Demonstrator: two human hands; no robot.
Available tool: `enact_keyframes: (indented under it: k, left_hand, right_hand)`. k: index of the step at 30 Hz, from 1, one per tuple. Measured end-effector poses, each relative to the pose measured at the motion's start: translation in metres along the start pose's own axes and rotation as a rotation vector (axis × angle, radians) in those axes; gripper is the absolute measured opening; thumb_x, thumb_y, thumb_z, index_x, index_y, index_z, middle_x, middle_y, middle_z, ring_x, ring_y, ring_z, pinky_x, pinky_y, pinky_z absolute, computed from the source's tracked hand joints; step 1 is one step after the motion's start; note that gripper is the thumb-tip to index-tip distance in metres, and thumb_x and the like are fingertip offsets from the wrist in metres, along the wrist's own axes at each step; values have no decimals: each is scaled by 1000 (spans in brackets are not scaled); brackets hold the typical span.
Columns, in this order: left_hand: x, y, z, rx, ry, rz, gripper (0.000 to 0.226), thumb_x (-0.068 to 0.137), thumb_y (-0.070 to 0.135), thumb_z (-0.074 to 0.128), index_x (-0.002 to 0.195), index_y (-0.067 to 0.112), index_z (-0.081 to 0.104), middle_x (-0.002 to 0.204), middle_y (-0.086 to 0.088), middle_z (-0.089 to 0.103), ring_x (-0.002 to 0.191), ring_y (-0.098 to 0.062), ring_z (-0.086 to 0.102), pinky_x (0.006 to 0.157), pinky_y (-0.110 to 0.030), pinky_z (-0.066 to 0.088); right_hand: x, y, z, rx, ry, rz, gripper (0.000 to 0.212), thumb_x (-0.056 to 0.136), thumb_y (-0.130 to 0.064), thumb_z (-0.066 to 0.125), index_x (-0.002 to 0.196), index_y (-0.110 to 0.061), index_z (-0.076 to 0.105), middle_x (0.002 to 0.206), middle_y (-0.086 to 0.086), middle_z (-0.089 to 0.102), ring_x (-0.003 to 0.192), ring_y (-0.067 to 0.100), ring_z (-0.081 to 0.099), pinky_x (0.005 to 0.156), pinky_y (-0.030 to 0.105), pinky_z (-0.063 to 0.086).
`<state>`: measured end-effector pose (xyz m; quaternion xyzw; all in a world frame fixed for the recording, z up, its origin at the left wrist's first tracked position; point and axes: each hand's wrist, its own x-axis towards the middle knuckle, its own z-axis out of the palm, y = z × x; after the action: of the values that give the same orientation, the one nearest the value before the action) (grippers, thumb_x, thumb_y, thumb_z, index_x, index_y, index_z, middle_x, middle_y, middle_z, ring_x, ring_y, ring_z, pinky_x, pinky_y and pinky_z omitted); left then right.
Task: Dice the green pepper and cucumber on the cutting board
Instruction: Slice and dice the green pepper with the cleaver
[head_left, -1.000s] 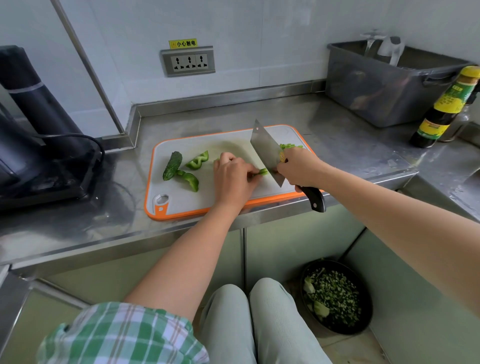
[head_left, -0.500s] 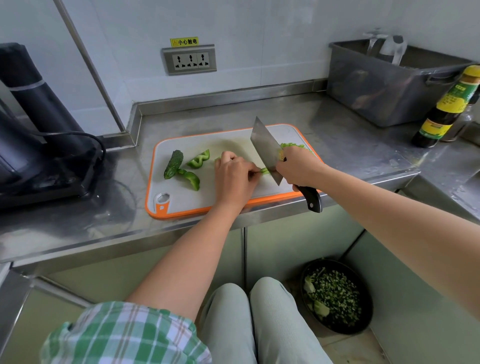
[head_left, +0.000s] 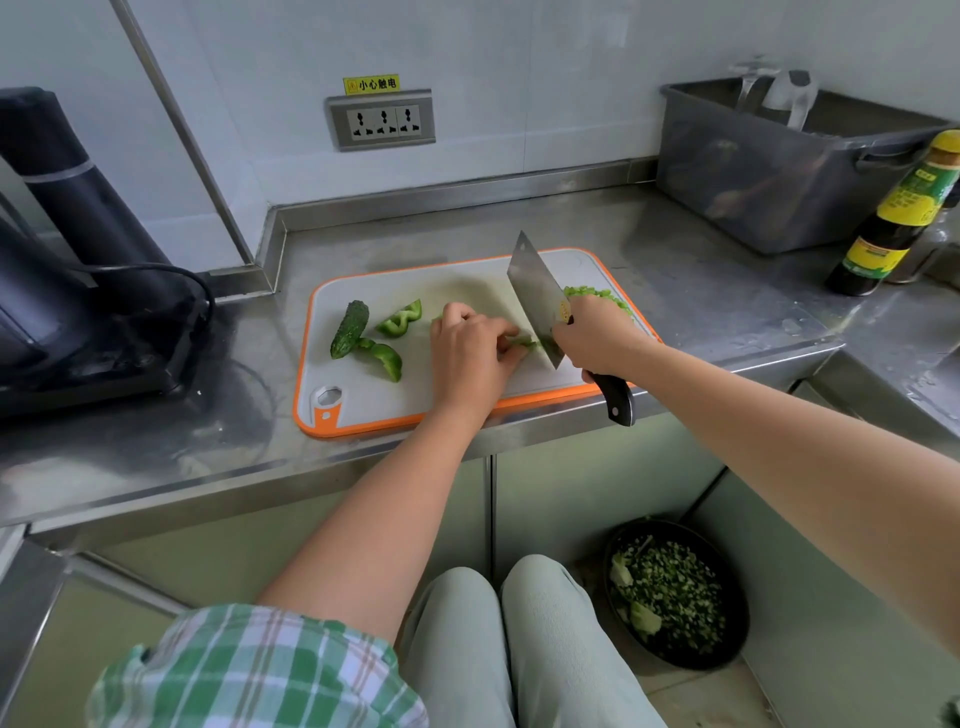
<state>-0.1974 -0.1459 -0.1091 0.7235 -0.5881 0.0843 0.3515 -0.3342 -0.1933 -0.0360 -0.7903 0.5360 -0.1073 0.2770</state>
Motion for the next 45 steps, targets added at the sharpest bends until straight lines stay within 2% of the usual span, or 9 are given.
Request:
enact_keyframes:
  k: [2,5,8,15,20,30,36,42,45]
  left_hand:
    - [1,0,0,-13,7,-27,24,71,31,79,92,21,74,73,8,69,88,-25,49,76,-33,32]
    - [0,0,-2,-9,7,-36,17,71,32,80,84,22,75,70,7,65,88,-24,48,76,-33,33]
    - [0,1,-3,-10,-2,-34,16,71,35,80,81,24,77,68,8,59,88,-24,48,76,-33,34]
    - [0,3,-5,-29,-4,-29,13,71,33,79,82,26,77,70,8,67,87,-24,47,77,-36,38]
    - [0,2,-4,-23,-10,-39,12,72,31,79,82,24,77,69,7,67,88,-24,48,79,-37,39]
    - [0,2,-4,-25,-6,-29,12,70,33,79,80,26,77,69,9,68,86,-24,47,77,-36,39]
    - [0,2,-4,-33,-1,-32,12,70,33,79,80,26,76,69,9,69,86,-24,47,77,-36,39]
    - [0,2,-4,-32,14,-41,9,72,30,80,79,24,78,67,8,66,87,-24,48,77,-36,39]
    - [0,1,-3,-29,0,-38,9,72,32,78,78,25,77,69,9,68,87,-24,47,78,-36,38]
  right_hand:
    - [-1,1,-5,2,3,-10,8,88,-6,40,94,-4,45,71,14,55,42,26,53,40,22,42]
    - [-3,-1,-7,-50,-36,-22,4,88,-5,40,88,-5,44,69,13,55,40,25,52,39,20,41]
    - [-5,-2,-5,-101,-42,-51,11,90,-6,39,78,-8,40,67,12,54,39,23,52,33,17,36]
    - [1,-4,3,-99,-39,-26,14,87,-3,40,74,-9,39,72,14,54,45,25,53,41,24,41]
    - [-3,-4,-2,-37,-5,-21,4,88,-4,38,89,-5,42,69,11,53,44,26,53,42,23,41]
    - [-2,-8,1,-144,-63,-38,13,84,-1,41,72,-7,42,63,13,55,42,25,53,41,23,39]
    - [0,-3,3,-29,-11,-11,8,88,-4,38,92,-3,45,75,14,54,48,27,52,45,26,41]
    - [-6,-5,-8,-54,-49,-27,11,87,-3,39,77,-8,40,66,12,52,40,24,51,38,19,38]
    - [-8,-8,-5,-93,-80,-38,7,86,-2,39,82,-3,45,63,12,51,42,25,52,40,22,39]
